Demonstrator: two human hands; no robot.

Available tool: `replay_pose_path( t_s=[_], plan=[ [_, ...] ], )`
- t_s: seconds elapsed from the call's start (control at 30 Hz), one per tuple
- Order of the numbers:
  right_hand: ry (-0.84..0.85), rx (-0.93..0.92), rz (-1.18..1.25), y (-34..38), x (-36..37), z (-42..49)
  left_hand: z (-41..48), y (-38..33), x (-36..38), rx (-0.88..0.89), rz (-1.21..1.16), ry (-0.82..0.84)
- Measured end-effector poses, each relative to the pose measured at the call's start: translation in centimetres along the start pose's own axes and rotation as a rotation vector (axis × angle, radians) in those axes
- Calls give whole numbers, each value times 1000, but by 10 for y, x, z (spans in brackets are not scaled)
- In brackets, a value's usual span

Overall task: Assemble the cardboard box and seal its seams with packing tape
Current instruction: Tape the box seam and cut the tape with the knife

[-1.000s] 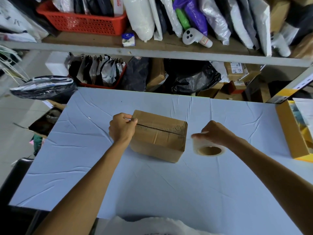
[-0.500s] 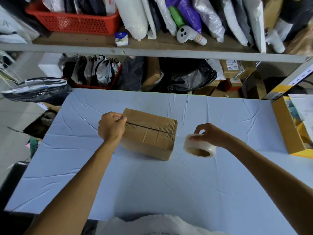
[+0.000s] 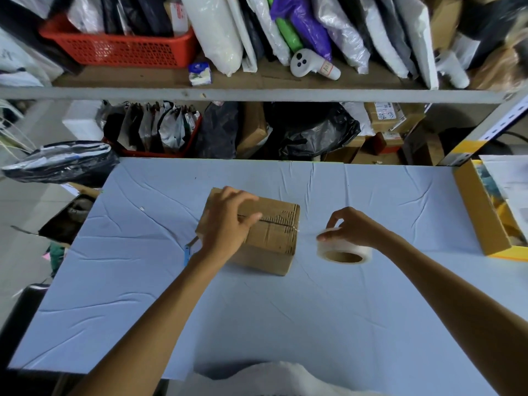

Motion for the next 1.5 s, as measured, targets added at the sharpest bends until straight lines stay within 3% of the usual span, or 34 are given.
replay_pose_path(
  t_s=[0.1,0.27,0.43,0.6,0.73,0.93,1.13,1.3,1.43,1.5],
  plan=[
    [-15,5,-1,-2,0,0,-9,-2,19,-44,-238,99],
    [-45,11,20,-7,2,1,-17,1,29,-6,-211,62],
    [-108,44,36,-10,-3,4,-21,-19,41,256,93,219],
    [-86,44,27,-6,-5,8,-29,-19,56,291,305,501],
    [-45,18,67,-7,-8,5,-19,-15,53,306,446,422],
    [-90,-158,283,-2,-24,-11,-17,-15,68,298,494,435],
    [14,73,83,-22,-15,-2,-29,-13,69,346,485,397],
    [-23,142,-44,-26,-9,5,-26,-14,70,304,510,395],
    [-75,128,61,-26,-5,3,-24,-15,70,269,499,381],
    [-61,23,213,-25,-6,-6,-24,-16,69,261,494,383]
  ],
)
Point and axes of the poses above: each hand's wrist, its own z-axis towards the middle knuckle, its own x-axis out of the palm, y = z × x, the point moved 6 cm from there along z, towards the middle knuckle, and after that the axes turned 1 degree about -z, right-handed, at the moved point
